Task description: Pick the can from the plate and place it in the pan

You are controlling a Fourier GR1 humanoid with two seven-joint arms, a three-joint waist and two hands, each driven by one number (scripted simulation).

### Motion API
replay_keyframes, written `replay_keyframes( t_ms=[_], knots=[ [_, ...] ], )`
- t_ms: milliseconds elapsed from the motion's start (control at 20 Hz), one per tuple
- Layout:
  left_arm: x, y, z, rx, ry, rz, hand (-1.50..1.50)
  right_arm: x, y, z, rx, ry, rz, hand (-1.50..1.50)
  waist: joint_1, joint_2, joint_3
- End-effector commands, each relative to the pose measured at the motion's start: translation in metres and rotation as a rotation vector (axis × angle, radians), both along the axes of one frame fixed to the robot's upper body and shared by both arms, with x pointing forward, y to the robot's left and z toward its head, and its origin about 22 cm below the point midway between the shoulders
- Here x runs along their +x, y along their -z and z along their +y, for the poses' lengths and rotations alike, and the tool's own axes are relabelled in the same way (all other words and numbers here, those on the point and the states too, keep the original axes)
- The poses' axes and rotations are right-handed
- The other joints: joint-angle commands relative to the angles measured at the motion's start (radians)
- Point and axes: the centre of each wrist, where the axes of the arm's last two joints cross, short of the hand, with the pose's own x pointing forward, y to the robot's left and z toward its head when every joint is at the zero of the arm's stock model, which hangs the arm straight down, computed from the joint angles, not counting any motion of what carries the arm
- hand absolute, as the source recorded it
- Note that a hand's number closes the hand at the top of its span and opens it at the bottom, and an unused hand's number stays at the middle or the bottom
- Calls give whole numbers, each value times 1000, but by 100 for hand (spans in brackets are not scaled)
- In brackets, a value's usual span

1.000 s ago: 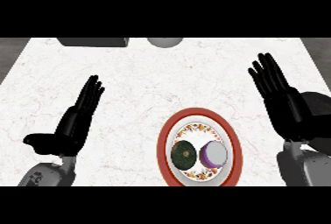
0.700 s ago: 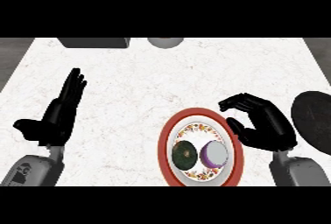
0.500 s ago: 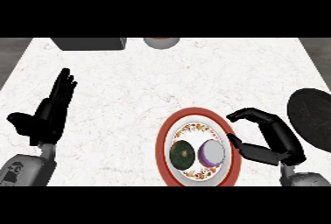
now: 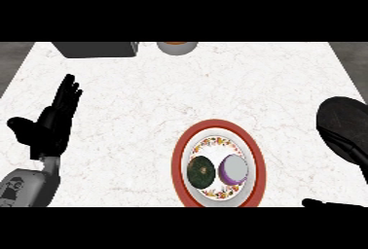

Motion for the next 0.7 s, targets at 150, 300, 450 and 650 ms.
replay_keyframes(
  t_ms=[150,300,450,650],
  knots=[
    [4,-16,0,7,9,-3,0,-10,-83,-17,-341,-47,112,-150,17,2,-1],
    [13,-11,6,2,9,-1,0,-10,-126,2,-370,-42,130,-150,21,5,-2],
    [8,-7,-10,-8,26,-4,0,-14,-142,29,-383,-17,99,-150,27,4,0],
    [3,7,-22,3,31,-23,0,-6,-164,53,-445,-5,83,-150,35,6,-1]
  ],
)
